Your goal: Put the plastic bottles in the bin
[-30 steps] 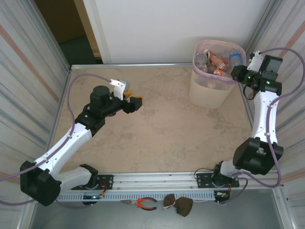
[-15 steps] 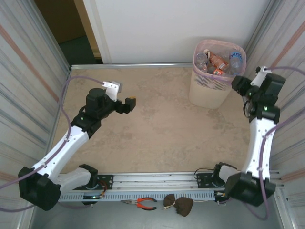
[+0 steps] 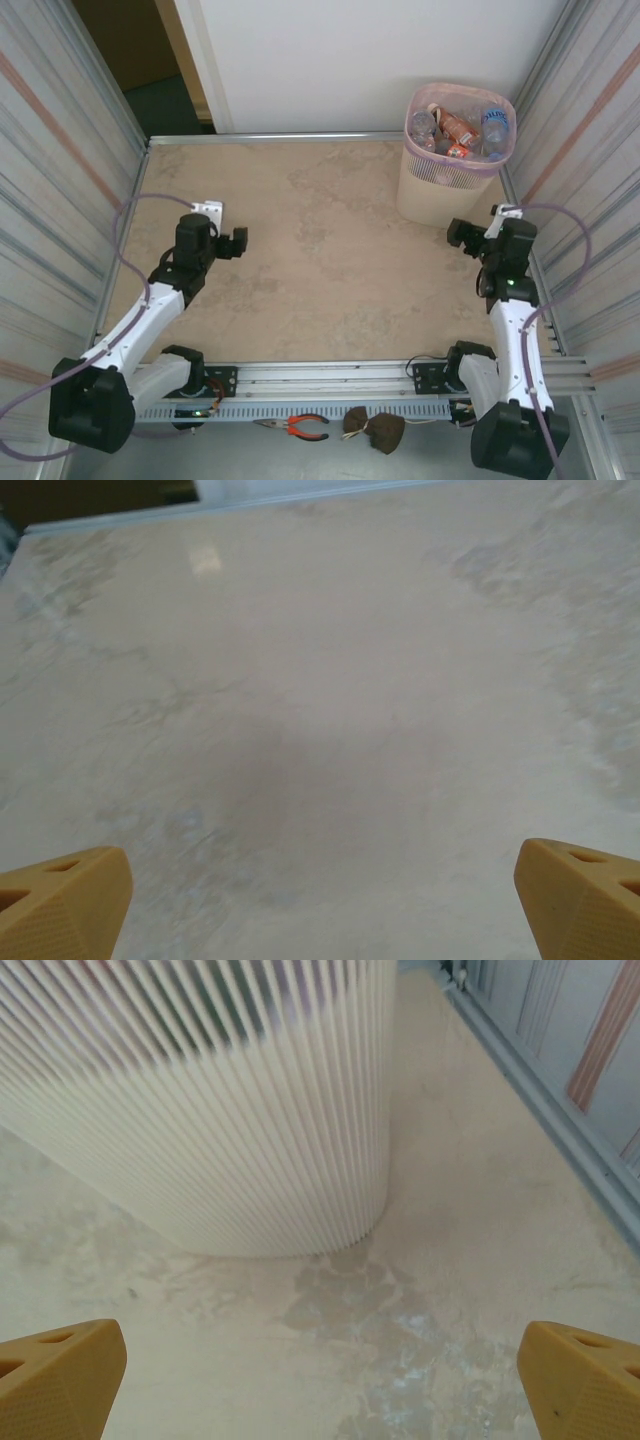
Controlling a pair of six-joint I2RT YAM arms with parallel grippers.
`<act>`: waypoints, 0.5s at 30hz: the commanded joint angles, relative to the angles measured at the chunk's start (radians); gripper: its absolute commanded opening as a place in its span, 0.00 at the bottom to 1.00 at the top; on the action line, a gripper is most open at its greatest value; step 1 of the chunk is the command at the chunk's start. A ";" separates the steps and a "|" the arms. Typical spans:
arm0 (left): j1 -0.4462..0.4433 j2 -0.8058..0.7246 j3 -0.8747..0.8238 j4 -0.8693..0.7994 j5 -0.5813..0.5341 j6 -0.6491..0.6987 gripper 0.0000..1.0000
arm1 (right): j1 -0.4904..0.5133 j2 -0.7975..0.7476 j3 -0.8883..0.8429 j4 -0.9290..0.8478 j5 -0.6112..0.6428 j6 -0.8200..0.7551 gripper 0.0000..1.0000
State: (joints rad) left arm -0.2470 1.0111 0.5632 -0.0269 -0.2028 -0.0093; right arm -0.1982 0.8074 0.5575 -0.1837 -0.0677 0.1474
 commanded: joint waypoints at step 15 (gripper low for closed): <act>0.151 0.267 -0.230 0.729 0.188 0.138 0.99 | 0.048 0.511 -0.227 0.905 0.031 0.018 0.99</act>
State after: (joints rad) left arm -0.1139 1.2606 0.3454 0.5098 -0.0998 0.0860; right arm -0.1444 1.2705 0.3290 0.5411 -0.0055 0.1295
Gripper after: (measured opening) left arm 0.986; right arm 0.991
